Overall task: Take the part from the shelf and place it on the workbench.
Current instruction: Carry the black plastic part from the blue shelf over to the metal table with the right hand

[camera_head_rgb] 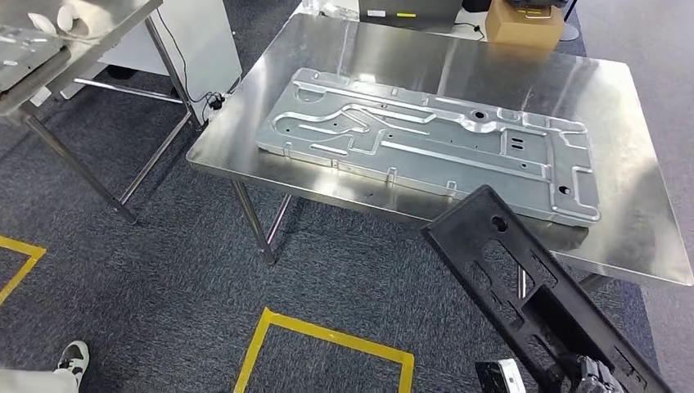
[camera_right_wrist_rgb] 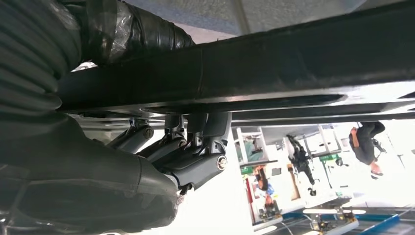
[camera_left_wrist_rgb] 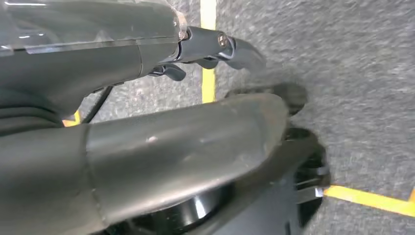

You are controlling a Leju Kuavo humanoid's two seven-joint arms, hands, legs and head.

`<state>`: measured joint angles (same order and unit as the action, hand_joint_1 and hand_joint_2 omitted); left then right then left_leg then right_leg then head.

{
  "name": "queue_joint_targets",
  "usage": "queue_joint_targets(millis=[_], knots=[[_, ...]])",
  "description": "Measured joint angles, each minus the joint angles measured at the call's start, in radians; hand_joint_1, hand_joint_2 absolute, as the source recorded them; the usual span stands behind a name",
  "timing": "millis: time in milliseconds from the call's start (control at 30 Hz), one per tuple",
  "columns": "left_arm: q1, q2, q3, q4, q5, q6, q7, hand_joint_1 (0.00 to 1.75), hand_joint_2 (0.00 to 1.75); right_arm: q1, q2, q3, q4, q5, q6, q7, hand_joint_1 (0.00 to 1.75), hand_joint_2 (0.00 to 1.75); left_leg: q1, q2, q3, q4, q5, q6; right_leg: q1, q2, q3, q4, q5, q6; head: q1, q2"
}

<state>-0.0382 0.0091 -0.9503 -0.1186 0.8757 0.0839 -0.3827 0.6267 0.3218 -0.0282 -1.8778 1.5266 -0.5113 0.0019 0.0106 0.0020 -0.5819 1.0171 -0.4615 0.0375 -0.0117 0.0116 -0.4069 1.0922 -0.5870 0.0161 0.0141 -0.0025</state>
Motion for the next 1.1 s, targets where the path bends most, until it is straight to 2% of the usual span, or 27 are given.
queue_joint_targets(millis=[33,67,100,133,167,200,233,300,333,367,400,467,500,533,567,600,633,667,700,733,800,833,867,967,1000,1033,1100], knots=[[-0.001,0.0,0.0,0.0,0.0,0.0,0.002,0.0,0.0,-0.001,-0.007,0.007,0.002,0.0,0.0,0.009,1.75,1.75,0.002,-0.001,0.021,-0.011,-0.007,0.004,-0.001,-0.002,-0.046,0.066,0.0,0.004,0.0,0.0],[-0.002,0.0,-0.001,0.0,0.001,0.0,0.003,0.0,0.0,-0.002,-0.013,0.013,0.004,0.0,0.001,0.017,1.75,1.75,0.002,-0.002,0.041,-0.02,-0.018,0.007,-0.002,-0.003,-0.096,0.125,-0.018,0.008,0.001,0.0],[-0.002,0.0,-0.002,0.0,0.001,0.0,0.005,0.0,0.0,-0.002,-0.019,0.019,0.007,-0.001,0.001,0.024,1.75,1.75,0.002,-0.003,0.061,-0.027,-0.029,0.008,-0.002,-0.004,-0.142,0.165,-0.052,0.011,0.001,0.0],[-0.001,0.0,-0.004,0.0,0.001,0.0,0.007,0.0,0.0,-0.002,-0.025,0.024,0.01,-0.001,0.001,0.032,1.75,1.75,0.002,-0.005,0.083,-0.032,-0.042,0.008,-0.003,-0.004,-0.181,0.185,-0.088,0.014,0.001,0.0],[0.001,-0.001,-0.006,0.0,0.001,0.0,0.009,0.0,0.0,-0.001,-0.03,0.029,0.012,-0.001,0.001,0.039,1.75,1.75,0.003,-0.007,0.106,-0.036,-0.057,0.006,-0.004,-0.005,-0.21,0.182,-0.113,0.017,0.001,0.0],[0.003,-0.001,-0.007,0.0,0.001,0.0,0.01,0.0,0.0,-0.001,-0.035,0.034,0.014,-0.001,0.001,0.044,1.75,1.75,0.003,-0.008,0.13,-0.039,-0.073,0.005,-0.004,-0.006,-0.227,0.156,-0.114,0.018,0.002,0.0],[0.003,-0.001,-0.009,0.0,0.001,0.0,0.011,0.0,0.0,-0.001,-0.041,0.038,0.016,-0.002,0.001,0.051,1.75,1.75,0.004,-0.008,0.153,-0.04,-0.089,0.003,-0.004,-0.008,-0.235,0.111,-0.084,0.017,0.002,0.0],[0.002,-0.001,-0.016,0.0,0.0,0.0,0.013,0.0,0.0,-0.008,-0.06,0.05,0.021,-0.008,0.0,0.078,1.75,1.75,0.004,-0.008,0.194,-0.041,-0.121,-0.002,-0.001,-0.013,-0.234,0.015,0.047,0.007,0.002,0.0],[0.001,-0.001,-0.02,0.0,-0.002,0.0,0.015,0.0,0.0,-0.019,-0.078,0.061,0.025,-0.014,0.0,0.102,1.75,1.75,0.003,-0.008,0.208,-0.042,-0.134,-0.008,0.002,-0.014,-0.228,-0.012,0.1,-0.001,0.002,0.0],[-0.002,-0.001,-0.025,0.0,-0.005,-0.001,0.018,0.0,0.0,-0.036,-0.1,0.074,0.03,-0.021,0.0,0.129,1.75,1.75,0.003,-0.007,0.222,-0.04,-0.142,-0.015,0.006,-0.013,-0.222,-0.022,0.133,-0.01,0.002,0.0],[-0.008,-0.001,-0.031,0.0,-0.008,-0.001,0.02,0.0,0.0,-0.06,-0.124,0.089,0.035,-0.029,0.001,0.154,1.75,1.75,0.002,-0.007,0.229,-0.034,-0.142,-0.024,0.009,-0.011,-0.215,-0.024,0.135,-0.018,0.002,0.0],[-0.024,-0.001,-0.042,-0.001,-0.014,-0.002,0.021,0.0,0.0,-0.117,-0.163,0.118,0.046,-0.043,0.005,0.184,1.75,1.75,0.002,-0.005,0.214,0.016,-0.122,-0.035,0.005,-0.005,-0.197,-0.038,0.135,-0.034,0.001,0.0],[-0.032,-0.001,-0.047,-0.002,-0.015,-0.002,0.021,0.0,0.0,-0.145,-0.178,0.131,0.053,-0.049,0.008,0.19,1.75,1.75,0.003,-0.005,0.184,0.065,-0.111,-0.038,0.002,-0.005,-0.187,-0.048,0.133,-0.039,0.001,0.0],[-0.037,0.0,-0.051,-0.002,-0.016,-0.002,0.021,0.0,0.0,-0.168,-0.191,0.142,0.062,-0.053,0.01,0.195,1.75,1.75,0.004,-0.006,0.144,0.124,-0.114,-0.037,-0.001,-0.005,-0.177,-0.058,0.131,-0.044,0.0,0.0],[-0.038,0.0,-0.055,-0.002,-0.017,-0.002,0.022,0.0,0.0,-0.186,-0.202,0.153,0.072,-0.056,0.011,0.198,1.75,1.75,0.004,-0.006,0.099,0.183,-0.133,-0.038,-0.001,-0.005,-0.167,-0.065,0.127,-0.047,0.0,0.0],[-0.038,0.0,-0.058,-0.002,-0.017,-0.002,0.022,0.0,0.0,-0.199,-0.212,0.161,0.08,-0.058,0.011,0.201,1.75,1.75,0.004,-0.006,0.057,0.228,-0.168,-0.04,-0.001,-0.005,-0.158,-0.069,0.121,-0.049,0.0,0.0],[-0.036,0.0,-0.063,-0.002,-0.017,-0.002,0.023,0.0,0.0,-0.209,-0.22,0.169,0.088,-0.058,0.011,0.203,1.75,1.75,0.005,-0.006,0.022,0.254,-0.204,-0.043,-0.001,-0.005,-0.147,-0.072,0.113,-0.05,0.0,0.0],[-0.031,0.001,-0.067,-0.002,-0.017,-0.002,0.023,0.0,0.0,-0.216,-0.228,0.176,0.096,-0.058,0.012,0.204,1.75,1.75,0.006,-0.005,-0.004,0.257,-0.227,-0.046,-0.002,-0.003,-0.137,-0.073,0.104,-0.049,0.0,0.0],[-0.027,0.002,-0.07,-0.002,-0.016,-0.002,0.024,0.0,0.0,-0.221,-0.233,0.182,0.101,-0.059,0.012,0.204,1.75,1.75,0.007,-0.005,-0.018,0.235,-0.224,-0.049,-0.002,-0.001,-0.127,-0.072,0.095,-0.047,0.0,0.0],[-0.022,0.004,-0.072,-0.002,-0.016,-0.002,0.024,0.0,0.0,-0.225,-0.238,0.187,0.106,-0.059,0.012,0.205,1.75,1.75,0.009,-0.005,-0.021,0.188,-0.187,-0.052,-0.003,0.001,-0.116,-0.071,0.085,-0.044,0.0,0.0],[-0.018,0.007,-0.073,-0.002,-0.015,-0.001,0.025,0.0,0.0,-0.23,-0.246,0.196,0.115,-0.059,0.012,0.206,1.75,1.75,0.011,-0.002,-0.016,0.078,-0.07,-0.052,-0.003,0.002,-0.1,-0.067,0.066,-0.034,0.0,0.0],[-0.018,0.008,-0.074,-0.002,-0.015,-0.001,0.024,0.0,0.0,-0.234,-0.25,0.2,0.119,-0.058,0.012,0.207,1.75,1.75,0.009,-0.001,-0.015,0.042,-0.028,-0.048,-0.002,0.002,-0.096,-0.064,0.059,-0.027,0.0,0.0],[-0.018,0.008,-0.074,-0.002,-0.016,-0.001,0.024,0.0,0.0,-0.238,-0.255,0.204,0.122,-0.057,0.013,0.208,1.75,1.75,0.008,0.0,-0.016,0.028,-0.005,-0.042,0.0,0.002,-0.096,-0.063,0.053,-0.02,0.0,0.0],[-0.019,0.009,-0.081,-0.002,-0.025,-0.004,0.023,0.0,0.0,-0.275,-0.275,0.222,0.134,-0.052,0.029,0.214,1.75,1.75,0.006,0.0,-0.014,0.023,0.004,-0.023,-0.001,0.002,-0.096,-0.062,0.042,-0.004,0.001,0.0],[-0.021,0.009,-0.086,-0.002,-0.029,-0.005,0.023,0.0,0.0,-0.3,-0.283,0.231,0.143,-0.051,0.041,0.214,1.75,1.75,0.007,0.001,-0.011,0.018,0.005,-0.017,-0.003,0.0,-0.103,-0.047,0.032,0.0,0.001,0.0],[-0.024,0.01,-0.092,-0.002,-0.033,-0.006,0.022,0.0,0.0,-0.33,-0.291,0.241,0.154,-0.05,0.056,0.214,1.75,1.75,0.008,0.002,-0.008,0.014,0.005,-0.012,-0.003,-0.002,-0.121,-0.011,0.013,0.005,0.001,0.0],[-0.031,0.01,-0.103,-0.002,-0.041,-0.011,0.022,0.0,0.0,-0.398,-0.303,0.262,0.186,-0.045,0.092,0.209,1.75,1.75,0.008,0.005,-0.004,0.011,0.001,-0.003,-0.004,-0.006,-0.193,0.112,-0.038,0.011,0.001,0.0]])
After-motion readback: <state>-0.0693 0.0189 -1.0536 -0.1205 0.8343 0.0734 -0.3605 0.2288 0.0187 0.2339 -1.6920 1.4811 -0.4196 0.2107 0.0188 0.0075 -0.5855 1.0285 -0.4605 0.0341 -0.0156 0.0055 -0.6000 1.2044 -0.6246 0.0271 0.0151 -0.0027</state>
